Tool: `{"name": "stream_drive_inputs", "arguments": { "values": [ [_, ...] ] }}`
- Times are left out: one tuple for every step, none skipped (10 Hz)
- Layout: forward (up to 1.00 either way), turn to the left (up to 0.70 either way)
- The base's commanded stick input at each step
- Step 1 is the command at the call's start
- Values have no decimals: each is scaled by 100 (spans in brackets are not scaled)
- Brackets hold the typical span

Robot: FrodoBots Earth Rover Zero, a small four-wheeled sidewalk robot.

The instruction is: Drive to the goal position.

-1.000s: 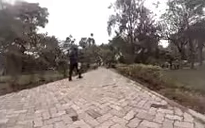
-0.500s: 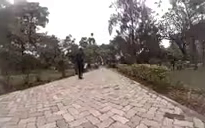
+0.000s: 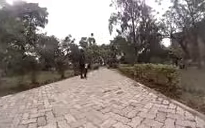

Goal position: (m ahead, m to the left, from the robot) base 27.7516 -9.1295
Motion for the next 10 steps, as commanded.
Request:
{"name": "stream_drive_inputs", "arguments": {
  "values": [
    [70, 0],
    [70, 0],
    [70, 0],
    [70, 0],
    [70, -17],
    [70, 0],
    [70, 0],
    [70, 0],
    [70, 0],
    [70, 0]
  ]
}}
